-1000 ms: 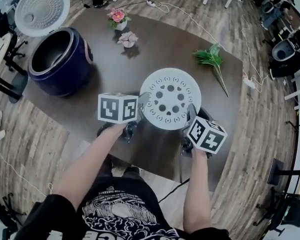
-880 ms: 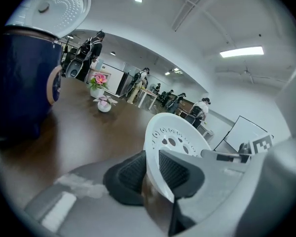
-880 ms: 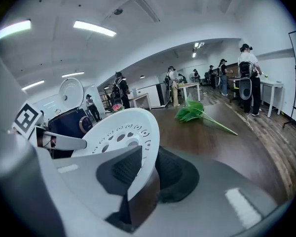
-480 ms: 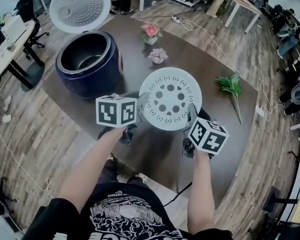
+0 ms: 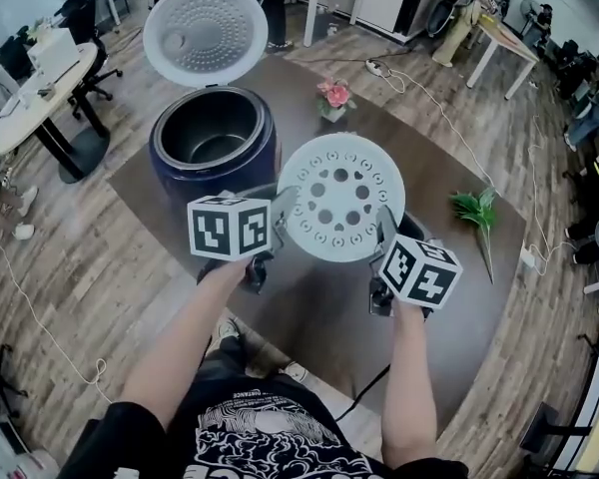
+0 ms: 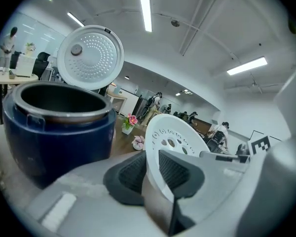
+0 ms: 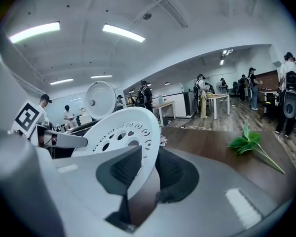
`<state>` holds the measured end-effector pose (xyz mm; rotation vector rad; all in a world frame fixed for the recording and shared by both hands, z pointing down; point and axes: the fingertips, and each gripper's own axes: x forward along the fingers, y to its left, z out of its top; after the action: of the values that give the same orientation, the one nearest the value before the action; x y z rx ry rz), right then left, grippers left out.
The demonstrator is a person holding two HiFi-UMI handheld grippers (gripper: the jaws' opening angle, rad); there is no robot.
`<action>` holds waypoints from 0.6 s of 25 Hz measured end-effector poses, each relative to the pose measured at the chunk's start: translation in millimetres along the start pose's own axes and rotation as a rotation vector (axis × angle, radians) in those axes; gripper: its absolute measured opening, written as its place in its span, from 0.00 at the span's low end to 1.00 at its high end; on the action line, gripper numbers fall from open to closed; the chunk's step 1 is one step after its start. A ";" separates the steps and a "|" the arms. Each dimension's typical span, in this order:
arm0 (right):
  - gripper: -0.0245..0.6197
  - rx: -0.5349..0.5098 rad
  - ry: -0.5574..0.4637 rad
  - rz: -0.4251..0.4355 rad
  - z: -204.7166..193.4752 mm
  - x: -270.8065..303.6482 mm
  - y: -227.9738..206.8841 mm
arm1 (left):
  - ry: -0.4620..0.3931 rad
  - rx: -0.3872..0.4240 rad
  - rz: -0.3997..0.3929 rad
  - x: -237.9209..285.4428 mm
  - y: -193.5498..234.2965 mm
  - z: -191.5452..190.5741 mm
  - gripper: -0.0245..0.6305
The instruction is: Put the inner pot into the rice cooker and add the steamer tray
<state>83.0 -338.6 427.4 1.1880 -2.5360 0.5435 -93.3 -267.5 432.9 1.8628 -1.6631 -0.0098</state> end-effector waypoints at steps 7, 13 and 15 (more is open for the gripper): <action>0.18 -0.039 -0.041 0.045 35.5 10.7 34.4 | -0.083 0.014 0.019 -24.8 13.8 40.3 0.17; 0.18 -0.073 -0.062 0.093 60.4 28.0 78.3 | -0.132 0.011 0.041 -52.3 41.8 73.4 0.17; 0.18 -0.085 -0.066 0.111 66.5 33.0 91.7 | -0.152 0.010 0.054 -61.0 50.5 82.9 0.17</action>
<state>-15.4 -336.6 362.3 1.0579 -2.6644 0.4234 -184.2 -249.7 365.4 1.8634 -1.8181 -0.1237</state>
